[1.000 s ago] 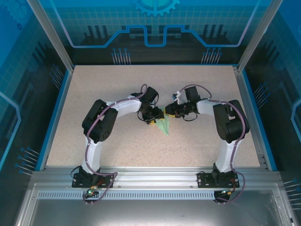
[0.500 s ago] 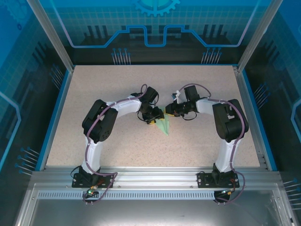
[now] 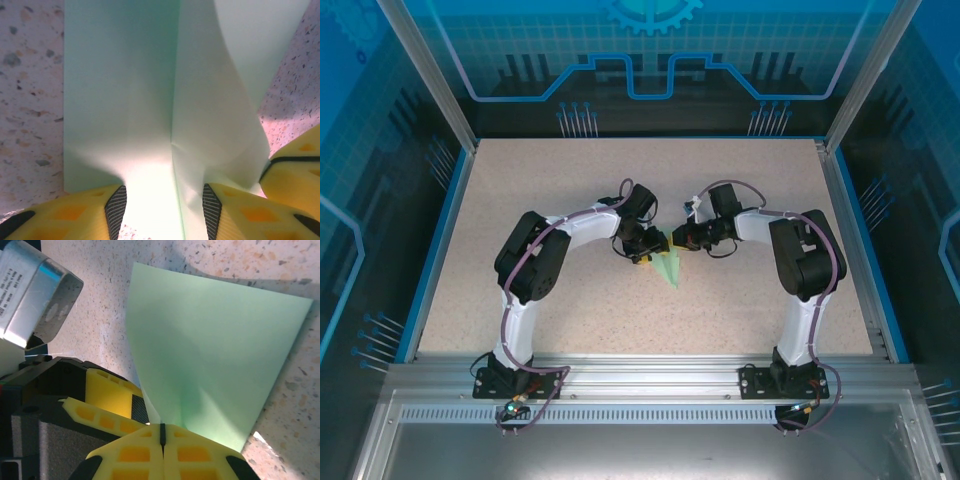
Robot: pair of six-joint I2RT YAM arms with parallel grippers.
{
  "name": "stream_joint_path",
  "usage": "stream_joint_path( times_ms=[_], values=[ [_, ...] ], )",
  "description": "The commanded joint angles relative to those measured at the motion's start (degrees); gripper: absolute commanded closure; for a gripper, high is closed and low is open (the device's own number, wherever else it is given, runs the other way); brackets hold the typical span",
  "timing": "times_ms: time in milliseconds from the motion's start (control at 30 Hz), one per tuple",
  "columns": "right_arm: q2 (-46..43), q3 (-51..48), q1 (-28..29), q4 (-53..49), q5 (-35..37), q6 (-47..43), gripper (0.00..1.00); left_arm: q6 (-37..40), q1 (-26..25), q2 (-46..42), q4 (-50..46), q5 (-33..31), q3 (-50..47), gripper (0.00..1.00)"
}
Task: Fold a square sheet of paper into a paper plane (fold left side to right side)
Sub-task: Fourth fold the wing at the center of the table.
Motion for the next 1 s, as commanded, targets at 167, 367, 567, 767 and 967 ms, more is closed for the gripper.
stream_joint_path(
  times_ms=[167, 367, 567, 767, 967],
  values=[
    [-0.43, 0.63, -0.17, -3.16, 1.52, -2.08, 0.96, 1.07, -0.6, 3.5, -1.44, -1.9, -1.09, 0.5],
    [-0.85, 0.68, -0.76, -3.63, 1.57, -2.52, 0.96, 0.99, -0.59, 3.4, -1.35, -1.94, -1.35, 0.5],
    [-1.71, 0.14, -1.68, -3.63, 1.73, -2.65, 0.96, 1.02, -0.64, 3.24, -1.35, -1.98, -1.35, 0.5],
    [-1.27, 0.45, -2.21, -4.07, 1.83, -3.07, 0.95, 0.98, -0.61, 3.19, -1.25, -1.9, -1.69, 0.5],
    [-0.96, 0.79, -2.3, -5.33, 3.5, -3.86, 0.95, 0.98, -0.58, 3.14, -1.25, -1.9, -1.62, 0.5]
  ],
)
